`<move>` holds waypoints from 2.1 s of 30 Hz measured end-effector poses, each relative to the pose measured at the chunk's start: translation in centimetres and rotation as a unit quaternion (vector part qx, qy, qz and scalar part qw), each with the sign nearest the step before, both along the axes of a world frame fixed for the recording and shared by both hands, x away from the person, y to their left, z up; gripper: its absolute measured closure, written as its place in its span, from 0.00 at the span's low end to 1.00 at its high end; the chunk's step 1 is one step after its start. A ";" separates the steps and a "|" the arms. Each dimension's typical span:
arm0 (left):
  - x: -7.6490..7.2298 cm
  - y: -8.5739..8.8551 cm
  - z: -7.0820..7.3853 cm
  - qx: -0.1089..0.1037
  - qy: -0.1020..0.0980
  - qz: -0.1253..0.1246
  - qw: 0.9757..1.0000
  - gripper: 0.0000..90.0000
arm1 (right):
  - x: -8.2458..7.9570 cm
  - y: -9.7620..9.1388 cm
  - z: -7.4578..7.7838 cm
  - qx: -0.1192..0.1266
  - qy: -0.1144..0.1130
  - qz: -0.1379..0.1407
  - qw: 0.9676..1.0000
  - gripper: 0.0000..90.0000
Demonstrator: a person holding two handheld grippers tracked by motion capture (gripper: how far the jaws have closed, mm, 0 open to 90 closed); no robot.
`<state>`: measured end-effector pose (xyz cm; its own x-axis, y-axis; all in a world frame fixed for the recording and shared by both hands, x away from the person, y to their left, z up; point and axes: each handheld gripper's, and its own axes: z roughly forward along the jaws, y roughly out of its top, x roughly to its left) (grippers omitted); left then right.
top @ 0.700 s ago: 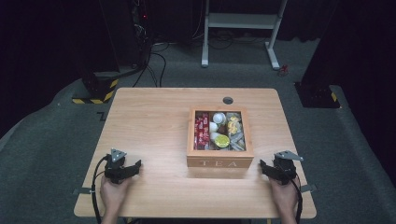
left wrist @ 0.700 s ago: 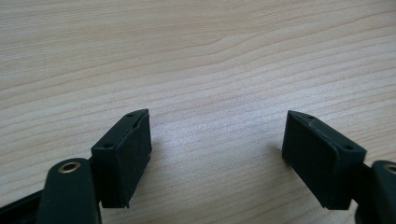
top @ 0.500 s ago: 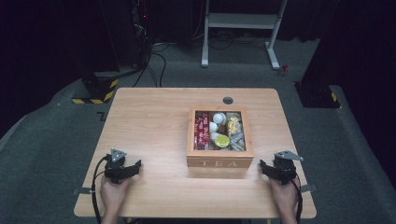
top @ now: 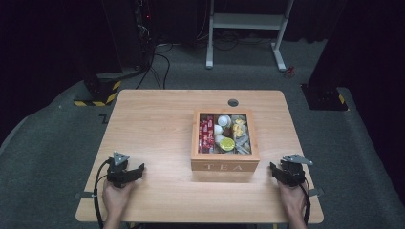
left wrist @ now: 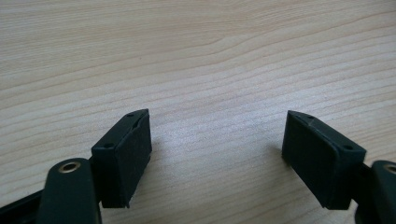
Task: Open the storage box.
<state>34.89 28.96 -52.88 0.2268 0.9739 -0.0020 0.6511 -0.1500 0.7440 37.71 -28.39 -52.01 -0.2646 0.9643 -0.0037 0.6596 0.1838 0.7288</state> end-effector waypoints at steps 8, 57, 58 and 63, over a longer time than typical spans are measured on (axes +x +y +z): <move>0.0 0.0 0.0 -0.002 0.000 0.001 1.000 0.27 | -1.4 0.3 0.6 0.028 -0.003 0.027 0.999 0.72; 0.0 0.0 0.0 -0.001 0.000 0.000 1.000 0.27 | -2.5 8.9 1.4 0.087 0.002 0.198 0.976 0.99; 0.0 0.0 0.0 -0.001 0.000 0.000 1.000 0.27 | -2.5 8.9 1.4 0.087 0.002 0.198 0.976 0.99; 0.0 0.0 0.0 0.000 0.000 -0.001 1.000 0.27 | -2.1 9.3 2.1 0.099 -0.002 0.204 0.974 0.99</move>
